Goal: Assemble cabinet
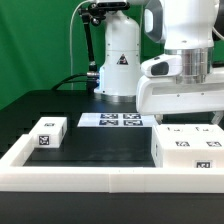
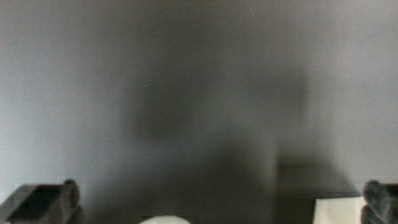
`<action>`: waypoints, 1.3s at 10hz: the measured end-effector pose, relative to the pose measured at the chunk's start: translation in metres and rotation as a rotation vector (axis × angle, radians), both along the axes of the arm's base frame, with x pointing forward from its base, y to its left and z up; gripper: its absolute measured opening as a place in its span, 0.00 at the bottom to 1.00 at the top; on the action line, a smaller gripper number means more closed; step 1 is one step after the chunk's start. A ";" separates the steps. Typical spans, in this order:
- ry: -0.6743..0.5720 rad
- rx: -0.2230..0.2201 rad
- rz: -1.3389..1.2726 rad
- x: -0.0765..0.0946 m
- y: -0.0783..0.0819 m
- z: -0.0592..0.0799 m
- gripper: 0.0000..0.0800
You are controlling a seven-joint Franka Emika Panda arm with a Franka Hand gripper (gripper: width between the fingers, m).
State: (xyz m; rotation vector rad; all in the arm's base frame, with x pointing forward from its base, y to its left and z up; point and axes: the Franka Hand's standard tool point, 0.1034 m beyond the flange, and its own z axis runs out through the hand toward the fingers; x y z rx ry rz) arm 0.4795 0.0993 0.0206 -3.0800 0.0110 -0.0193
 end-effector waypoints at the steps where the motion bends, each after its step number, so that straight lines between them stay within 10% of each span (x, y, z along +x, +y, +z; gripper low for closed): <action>1: 0.006 -0.006 -0.021 0.001 -0.003 -0.001 1.00; 13: 0.005 -0.014 0.017 0.001 -0.015 -0.015 1.00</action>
Offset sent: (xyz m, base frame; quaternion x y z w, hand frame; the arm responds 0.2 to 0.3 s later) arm 0.0000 0.0000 0.0000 0.0000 0.0000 0.0000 1.0000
